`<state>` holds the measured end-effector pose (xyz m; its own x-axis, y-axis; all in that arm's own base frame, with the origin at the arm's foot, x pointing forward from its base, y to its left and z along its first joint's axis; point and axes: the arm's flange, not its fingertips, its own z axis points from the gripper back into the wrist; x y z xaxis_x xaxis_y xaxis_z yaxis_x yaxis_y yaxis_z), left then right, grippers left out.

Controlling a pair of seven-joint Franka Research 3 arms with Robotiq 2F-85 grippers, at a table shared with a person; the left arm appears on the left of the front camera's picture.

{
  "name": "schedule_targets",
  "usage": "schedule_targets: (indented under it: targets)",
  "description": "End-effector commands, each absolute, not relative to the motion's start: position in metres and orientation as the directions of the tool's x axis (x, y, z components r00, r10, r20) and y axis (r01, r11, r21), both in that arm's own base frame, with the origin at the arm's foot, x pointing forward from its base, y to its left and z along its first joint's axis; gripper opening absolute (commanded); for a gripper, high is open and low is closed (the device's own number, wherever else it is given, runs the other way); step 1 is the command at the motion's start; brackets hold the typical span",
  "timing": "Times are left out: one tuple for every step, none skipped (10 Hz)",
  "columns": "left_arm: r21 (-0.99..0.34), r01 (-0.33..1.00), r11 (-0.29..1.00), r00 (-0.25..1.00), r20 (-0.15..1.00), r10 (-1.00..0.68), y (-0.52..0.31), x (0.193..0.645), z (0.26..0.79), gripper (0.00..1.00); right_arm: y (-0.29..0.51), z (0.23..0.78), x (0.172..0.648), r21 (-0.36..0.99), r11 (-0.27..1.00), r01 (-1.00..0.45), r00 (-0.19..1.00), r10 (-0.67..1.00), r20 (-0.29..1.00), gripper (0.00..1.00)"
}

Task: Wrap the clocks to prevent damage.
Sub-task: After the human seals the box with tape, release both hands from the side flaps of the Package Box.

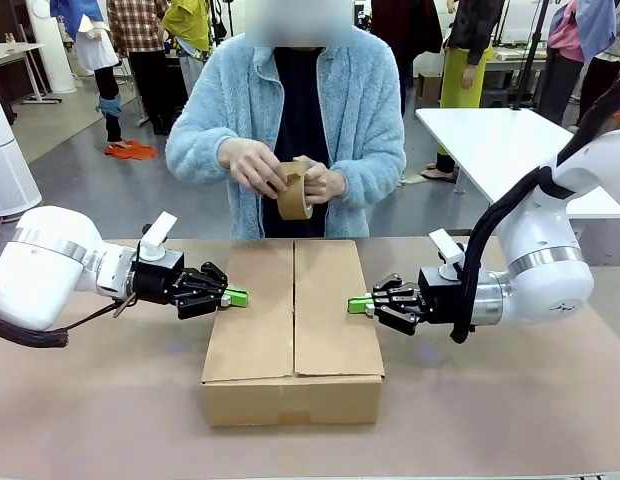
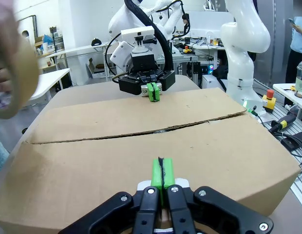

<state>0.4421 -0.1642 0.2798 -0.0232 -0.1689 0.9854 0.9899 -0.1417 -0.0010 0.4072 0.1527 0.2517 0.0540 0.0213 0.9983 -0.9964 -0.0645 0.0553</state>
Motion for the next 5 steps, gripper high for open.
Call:
schedule_targets:
  targets:
    - [-0.003, 0.991, -0.134, -0.021, 0.984, -0.175, -0.1658, 0.4416, 0.2774, 0.00, 0.1528, 0.2503, 0.4070, 0.055, -0.055, -0.997, 0.053, 0.033, 0.998, 0.01]
    - [-0.003, 0.991, -0.134, -0.021, 0.984, -0.175, -0.1658, 0.4416, 0.2774, 0.00, 0.1528, 0.2503, 0.4070, 0.055, -0.055, -0.997, 0.053, 0.033, 0.998, 0.01]
    - [-0.003, 0.991, -0.134, -0.021, 0.984, -0.175, -0.1658, 0.4416, 0.2774, 0.00, 0.1528, 0.2503, 0.4070, 0.055, -0.055, -0.997, 0.053, 0.033, 0.998, 0.01]
    - [-0.003, 0.991, -0.134, -0.021, 0.984, -0.175, -0.1658, 0.4416, 0.2774, 0.00, 0.1528, 0.2503, 0.4070, 0.055, -0.055, -0.997, 0.053, 0.033, 0.998, 0.01]
    - [-0.003, 0.991, -0.134, -0.021, 0.984, -0.175, -0.1658, 0.4416, 0.2774, 0.00, 0.1528, 0.2503, 0.4070, 0.055, -0.055, -0.997, 0.053, 0.033, 0.998, 0.01]
